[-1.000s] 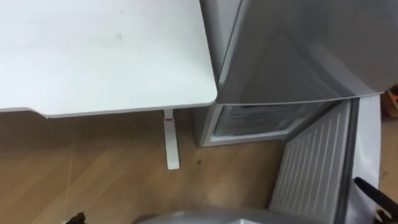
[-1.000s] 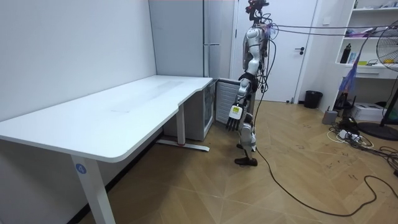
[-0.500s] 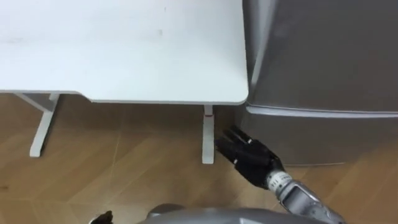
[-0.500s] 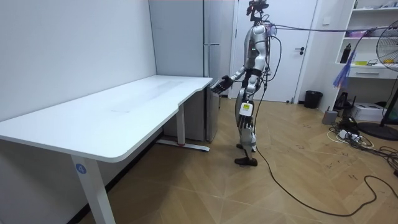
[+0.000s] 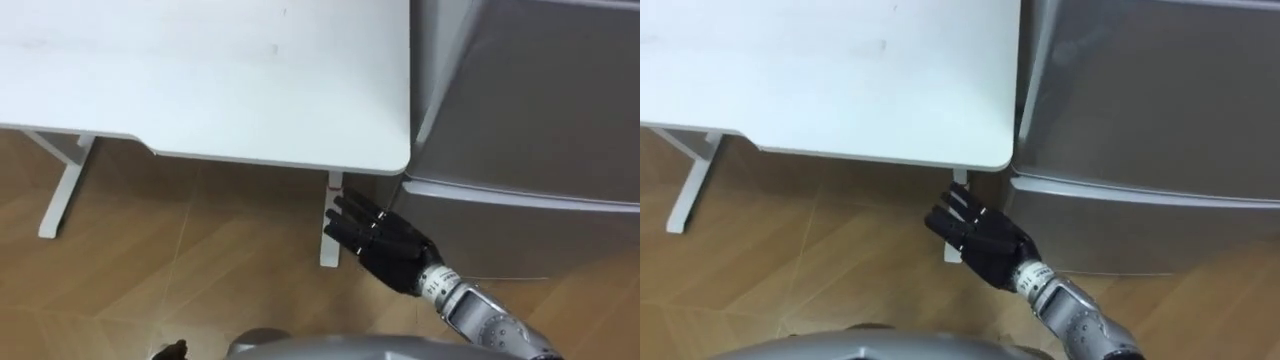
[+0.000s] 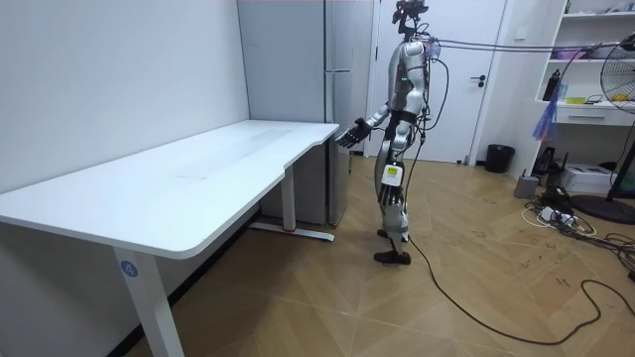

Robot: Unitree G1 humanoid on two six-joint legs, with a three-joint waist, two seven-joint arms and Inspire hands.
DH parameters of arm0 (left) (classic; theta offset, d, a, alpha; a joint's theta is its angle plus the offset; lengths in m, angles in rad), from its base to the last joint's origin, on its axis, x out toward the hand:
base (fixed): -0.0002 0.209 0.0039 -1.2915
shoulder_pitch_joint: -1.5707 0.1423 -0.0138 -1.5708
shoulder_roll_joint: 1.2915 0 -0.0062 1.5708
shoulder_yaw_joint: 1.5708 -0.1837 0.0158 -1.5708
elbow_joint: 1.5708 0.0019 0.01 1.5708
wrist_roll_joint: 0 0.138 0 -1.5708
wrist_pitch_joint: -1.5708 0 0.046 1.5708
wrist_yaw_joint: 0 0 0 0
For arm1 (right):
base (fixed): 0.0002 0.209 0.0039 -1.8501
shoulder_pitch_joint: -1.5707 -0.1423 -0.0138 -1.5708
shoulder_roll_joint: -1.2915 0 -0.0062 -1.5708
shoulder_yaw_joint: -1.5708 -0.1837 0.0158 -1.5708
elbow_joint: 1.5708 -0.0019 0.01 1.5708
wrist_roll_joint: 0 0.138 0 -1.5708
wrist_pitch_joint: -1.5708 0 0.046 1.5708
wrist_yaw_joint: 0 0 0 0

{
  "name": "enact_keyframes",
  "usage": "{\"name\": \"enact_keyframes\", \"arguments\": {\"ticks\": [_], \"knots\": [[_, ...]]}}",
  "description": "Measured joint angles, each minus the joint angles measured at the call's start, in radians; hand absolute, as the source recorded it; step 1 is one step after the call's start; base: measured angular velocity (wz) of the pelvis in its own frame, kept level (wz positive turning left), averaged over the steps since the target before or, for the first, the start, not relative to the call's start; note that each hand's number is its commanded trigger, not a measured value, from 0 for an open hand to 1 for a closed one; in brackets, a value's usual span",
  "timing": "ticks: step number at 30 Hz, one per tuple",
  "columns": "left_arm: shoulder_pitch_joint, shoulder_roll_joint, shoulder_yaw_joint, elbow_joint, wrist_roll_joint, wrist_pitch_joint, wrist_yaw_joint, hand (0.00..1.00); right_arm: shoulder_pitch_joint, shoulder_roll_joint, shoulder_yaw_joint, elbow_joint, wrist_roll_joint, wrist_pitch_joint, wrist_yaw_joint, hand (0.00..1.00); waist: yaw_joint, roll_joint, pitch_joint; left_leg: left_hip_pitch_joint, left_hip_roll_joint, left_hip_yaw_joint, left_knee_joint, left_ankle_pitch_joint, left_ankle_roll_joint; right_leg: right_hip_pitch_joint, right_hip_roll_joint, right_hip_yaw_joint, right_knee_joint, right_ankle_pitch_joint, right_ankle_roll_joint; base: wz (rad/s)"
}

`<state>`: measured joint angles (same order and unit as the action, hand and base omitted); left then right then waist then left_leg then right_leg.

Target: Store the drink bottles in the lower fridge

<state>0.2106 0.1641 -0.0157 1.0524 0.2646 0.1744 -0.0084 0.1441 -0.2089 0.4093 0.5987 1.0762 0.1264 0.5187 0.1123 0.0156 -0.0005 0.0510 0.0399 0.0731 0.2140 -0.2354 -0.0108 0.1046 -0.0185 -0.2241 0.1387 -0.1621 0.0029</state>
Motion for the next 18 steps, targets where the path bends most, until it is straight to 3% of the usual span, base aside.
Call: {"name": "enact_keyframes", "arguments": {"ticks": [5,9,14,18], "knots": [[0.001,0.001,0.003,0.0,0.0,0.007,-0.001,0.0,-0.012,0.0,-0.032,0.207,-0.133,-0.002,-0.004,0.0,-0.003,-0.023,0.0027,-0.003,0.0,-0.002,-0.002,0.0,0.0,-0.001,0.0,-0.002,-0.001,0.0,0.0,0.01],[0.008,0.001,0.003,-0.003,-0.001,0.015,0.0,0.0,-0.002,-0.029,-0.054,0.358,-0.161,0.001,-0.041,0.0,-0.018,-0.04,-0.0018,-0.005,-0.002,-0.009,-0.001,0.0,0.0,0.0,-0.001,-0.002,-0.001,0.0,0.0,0.04],[0.013,0.001,0.024,0.011,0.001,0.017,0.001,0.0,-0.001,-0.023,-0.17,0.529,-0.164,-0.003,-0.041,0.0,-0.031,-0.037,-0.0005,0.012,-0.001,-0.009,-0.002,0.0,0.0,0.015,0.001,0.005,-0.002,0.0,0.0,-0.02],[0.021,0.001,0.033,0.012,0.005,0.017,-0.002,0.0,0.004,-0.02,-0.209,0.611,-0.19,0.003,-0.043,0.0,-0.054,-0.035,-0.0007,0.013,-0.001,-0.019,-0.001,0.0,-0.001,0.017,0.0,0.004,-0.002,0.0,0.0,0.0]]}}
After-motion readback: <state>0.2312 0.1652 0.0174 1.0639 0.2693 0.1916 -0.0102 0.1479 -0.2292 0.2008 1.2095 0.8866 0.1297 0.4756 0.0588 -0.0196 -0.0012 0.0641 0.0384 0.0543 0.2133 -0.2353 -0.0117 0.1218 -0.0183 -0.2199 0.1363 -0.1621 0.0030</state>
